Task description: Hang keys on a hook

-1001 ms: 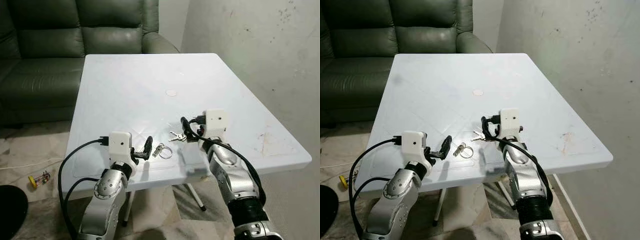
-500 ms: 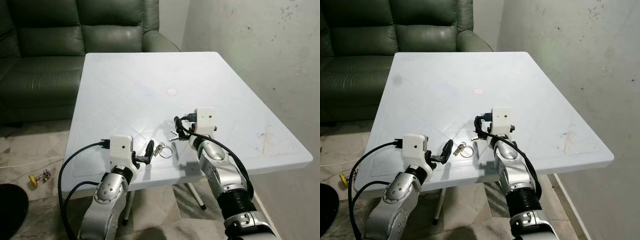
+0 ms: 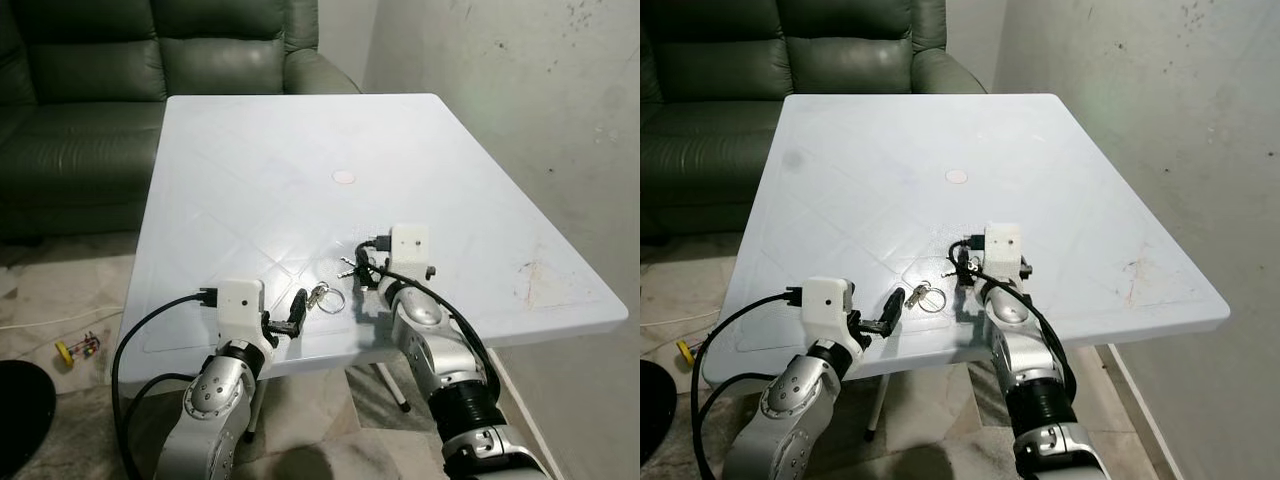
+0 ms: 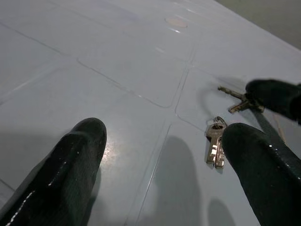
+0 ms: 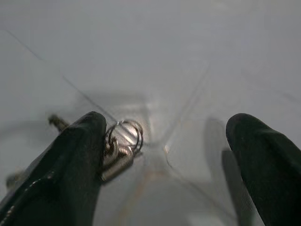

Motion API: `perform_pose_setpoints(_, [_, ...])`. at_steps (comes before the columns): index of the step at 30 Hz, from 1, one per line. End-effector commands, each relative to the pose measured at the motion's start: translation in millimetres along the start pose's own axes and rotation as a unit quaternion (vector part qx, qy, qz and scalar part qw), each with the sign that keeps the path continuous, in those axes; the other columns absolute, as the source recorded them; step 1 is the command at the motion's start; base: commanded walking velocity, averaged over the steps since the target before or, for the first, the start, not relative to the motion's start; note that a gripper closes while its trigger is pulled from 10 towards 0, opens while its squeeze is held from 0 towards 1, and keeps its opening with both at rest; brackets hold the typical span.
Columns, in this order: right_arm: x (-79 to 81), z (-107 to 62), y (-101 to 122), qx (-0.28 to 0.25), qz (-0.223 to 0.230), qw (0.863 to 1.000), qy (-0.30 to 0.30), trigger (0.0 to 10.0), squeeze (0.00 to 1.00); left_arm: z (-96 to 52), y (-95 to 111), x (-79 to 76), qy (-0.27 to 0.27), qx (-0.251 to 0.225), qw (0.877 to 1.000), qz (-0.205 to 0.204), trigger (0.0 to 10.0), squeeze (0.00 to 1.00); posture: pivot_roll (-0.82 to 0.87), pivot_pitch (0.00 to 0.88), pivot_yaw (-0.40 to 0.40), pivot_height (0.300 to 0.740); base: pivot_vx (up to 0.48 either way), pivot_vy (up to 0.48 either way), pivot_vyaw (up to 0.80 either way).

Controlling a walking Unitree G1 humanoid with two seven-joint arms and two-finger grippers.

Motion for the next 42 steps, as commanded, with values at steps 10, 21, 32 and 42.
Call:
perform_pose_setpoints(10, [-1.2,-4.3,4.5,-0.004,0.004,1.000,-0.019,0.0,0.00,-1.4,1.2,-10.5,-0.003,-0.003,1.000,-0.021,10.0,0.00,-0.02,0.115,-0.109,0.740,0.000,0.000,0.00])
perform_pose_setpoints(21, [-4.2,-5.3,6.6,-0.009,0.000,1.000,-0.022,0.0,0.00,0.0,3.9,-8.4,0.003,-0.006,1.000,-0.026,10.0,0.00,-0.02,0.119,-0.110,0.740,0.000,0.000,0.00])
perform_pose_setpoints(32, [-6.6,-4.2,8.4,-0.010,0.001,1.000,-0.023,0.0,0.00,2.9,6.9,-6.6,0.006,-0.009,1.000,-0.028,10.0,0.00,-0.02,0.119,-0.107,0.740,0.000,0.000,0.00])
perform_pose_setpoints(42, [-6.1,-2.4,9.2,-0.008,0.000,1.000,-0.021,1.7,0.00,4.9,10.0,-6.4,0.008,-0.014,0.999,-0.029,10.0,0.00,-0.01,0.113,-0.105,0.740,0.000,0.000,0.00])
Point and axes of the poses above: a point about 5 cm out from each wrist's last joint towards the gripper, its own z axis pointing out of the wrist towards the gripper, its own y axis along the axis of the wrist's last joint, x = y × z, the point moved 6 cm from there along z, pointing out of the wrist towards the gripper, and after that the axes turned 11 degrees about -z, right-handed, at the moved point
